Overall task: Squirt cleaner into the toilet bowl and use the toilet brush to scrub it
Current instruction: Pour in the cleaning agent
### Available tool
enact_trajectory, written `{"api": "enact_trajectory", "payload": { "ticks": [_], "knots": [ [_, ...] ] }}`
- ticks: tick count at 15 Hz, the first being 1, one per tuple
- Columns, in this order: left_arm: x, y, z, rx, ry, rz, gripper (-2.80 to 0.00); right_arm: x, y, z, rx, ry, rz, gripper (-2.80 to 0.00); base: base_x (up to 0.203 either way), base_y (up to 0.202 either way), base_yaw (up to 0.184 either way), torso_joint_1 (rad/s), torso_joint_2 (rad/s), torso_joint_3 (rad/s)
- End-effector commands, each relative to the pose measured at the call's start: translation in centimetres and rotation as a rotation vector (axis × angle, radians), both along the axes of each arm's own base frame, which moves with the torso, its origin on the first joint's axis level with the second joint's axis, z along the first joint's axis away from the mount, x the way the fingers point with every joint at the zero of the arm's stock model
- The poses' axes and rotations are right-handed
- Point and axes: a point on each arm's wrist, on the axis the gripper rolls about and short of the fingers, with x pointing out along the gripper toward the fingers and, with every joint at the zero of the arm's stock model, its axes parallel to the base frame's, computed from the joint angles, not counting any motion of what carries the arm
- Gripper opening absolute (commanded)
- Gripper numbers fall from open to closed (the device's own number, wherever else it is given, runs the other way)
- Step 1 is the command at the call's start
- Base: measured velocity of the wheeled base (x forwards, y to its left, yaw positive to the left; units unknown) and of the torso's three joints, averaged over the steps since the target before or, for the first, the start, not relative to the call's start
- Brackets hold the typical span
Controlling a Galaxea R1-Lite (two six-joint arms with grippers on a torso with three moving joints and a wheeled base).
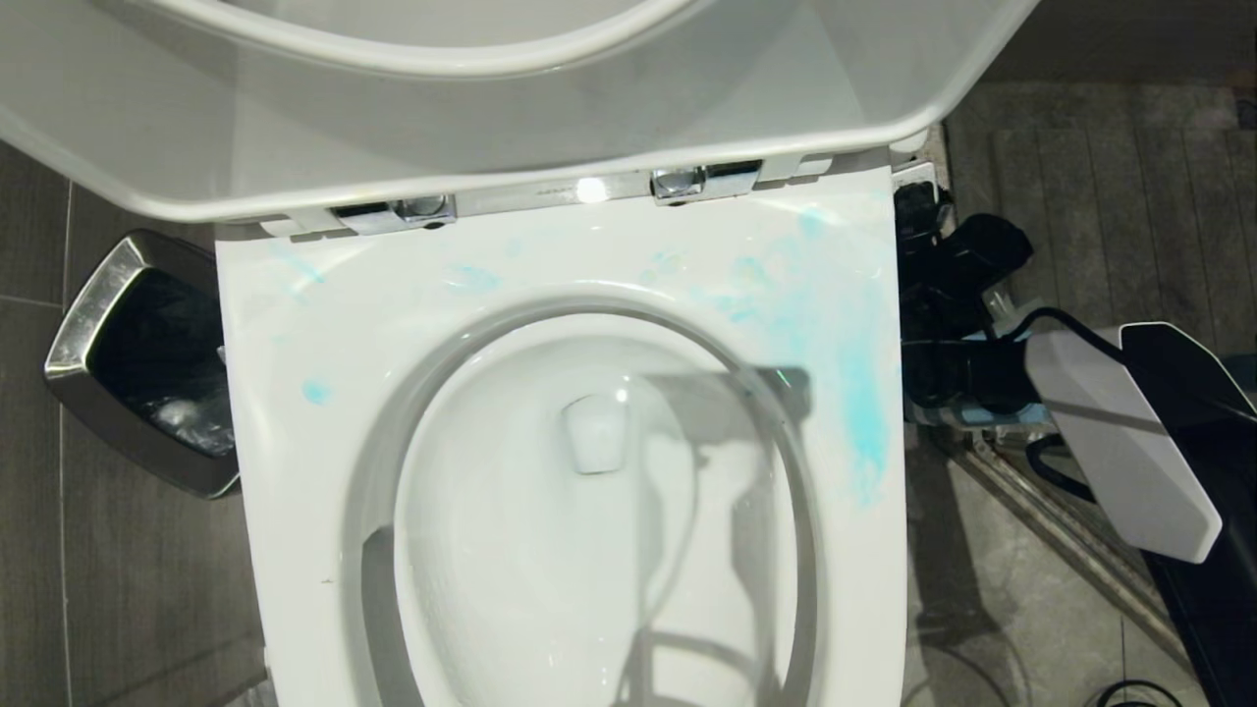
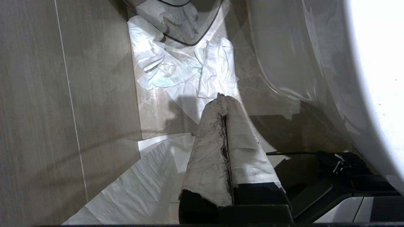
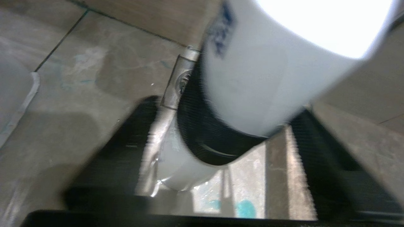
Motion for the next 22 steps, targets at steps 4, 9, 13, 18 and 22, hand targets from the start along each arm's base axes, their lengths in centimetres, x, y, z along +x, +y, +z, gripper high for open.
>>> {"api": "enact_trajectory", "payload": {
  "ticks": [4, 9, 13, 18, 22],
  "knots": [
    [0.0, 0.0, 0.0, 0.0, 0.0, 0.0, -2.8, 0.0, 0.0, 0.0, -0.002, -0.006, -0.002, -2.8, 0.0, 0.0, 0.0, 0.0, 0.0, 0.0],
    [0.0, 0.0, 0.0, 0.0, 0.0, 0.0, -2.8, 0.0, 0.0, -0.4, -0.002, 0.009, 0.002, -2.8, 0.0, 0.0, 0.0, 0.0, 0.0, 0.0],
    [0.0, 0.0, 0.0, 0.0, 0.0, 0.0, -2.8, -0.2, 0.1, -0.6, -0.005, 0.034, 0.003, -2.8, 0.0, 0.0, 0.0, 0.0, 0.0, 0.0],
    [0.0, 0.0, 0.0, 0.0, 0.0, 0.001, -2.8, -1.0, -0.1, -1.1, -0.011, 0.092, 0.006, -2.8, 0.0, 0.0, 0.0, 0.0, 0.0, 0.0],
    [0.0, 0.0, 0.0, 0.0, 0.0, 0.0, -2.8, -1.7, -0.2, -1.3, -0.017, 0.131, 0.006, -2.8, 0.0, 0.0, 0.0, 0.0, 0.0, 0.0]
  ]
}}
